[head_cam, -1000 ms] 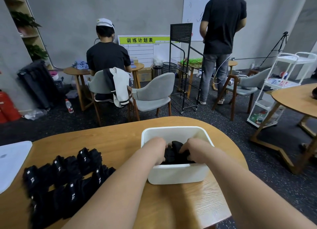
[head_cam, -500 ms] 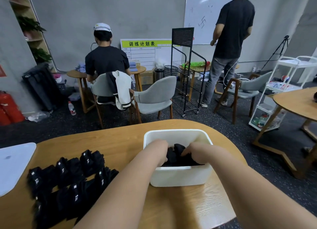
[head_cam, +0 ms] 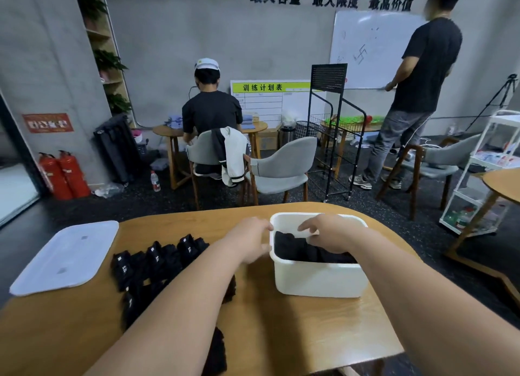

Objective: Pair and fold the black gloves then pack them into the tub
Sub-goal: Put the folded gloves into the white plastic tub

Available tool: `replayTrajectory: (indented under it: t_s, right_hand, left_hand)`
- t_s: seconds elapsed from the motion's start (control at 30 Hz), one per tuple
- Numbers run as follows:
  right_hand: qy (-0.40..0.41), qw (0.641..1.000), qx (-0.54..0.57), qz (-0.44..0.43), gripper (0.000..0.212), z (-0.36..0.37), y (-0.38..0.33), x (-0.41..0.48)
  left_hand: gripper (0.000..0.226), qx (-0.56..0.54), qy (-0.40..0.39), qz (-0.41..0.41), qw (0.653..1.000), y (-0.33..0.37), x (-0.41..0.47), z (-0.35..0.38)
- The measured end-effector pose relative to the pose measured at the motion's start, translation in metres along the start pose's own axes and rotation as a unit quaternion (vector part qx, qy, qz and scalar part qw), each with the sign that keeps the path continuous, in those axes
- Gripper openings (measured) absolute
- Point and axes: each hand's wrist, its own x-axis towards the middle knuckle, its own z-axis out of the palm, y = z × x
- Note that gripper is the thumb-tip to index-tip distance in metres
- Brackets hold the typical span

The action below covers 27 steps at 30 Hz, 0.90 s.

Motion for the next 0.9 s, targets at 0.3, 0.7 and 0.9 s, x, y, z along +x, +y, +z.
replayTrajectory:
  t_s: [0.3, 0.7, 0.9]
  right_hand:
    - [0.012, 0.994, 0.0, -0.11, 0.049, 0.023, -0.093, -0.011]
    - [-0.032, 0.981, -0.002, -0.189, 0.05, 0.112, -0.152, -0.014]
    - [-0.05, 0.978, 0.065, -0.191, 0.048, 0.177, -0.144, -0.023]
  left_hand:
    - [0.053, 0.015, 0.001, -0.048, 0.999, -0.064, -0.081, -0.011]
    - [0.044, -0.067, 0.066, -0.117, 0.989, -0.137, -0.17, 0.031]
    - [0.036, -0.138, 0.09, -0.135, 0.977, -0.15, -0.201, 0.085]
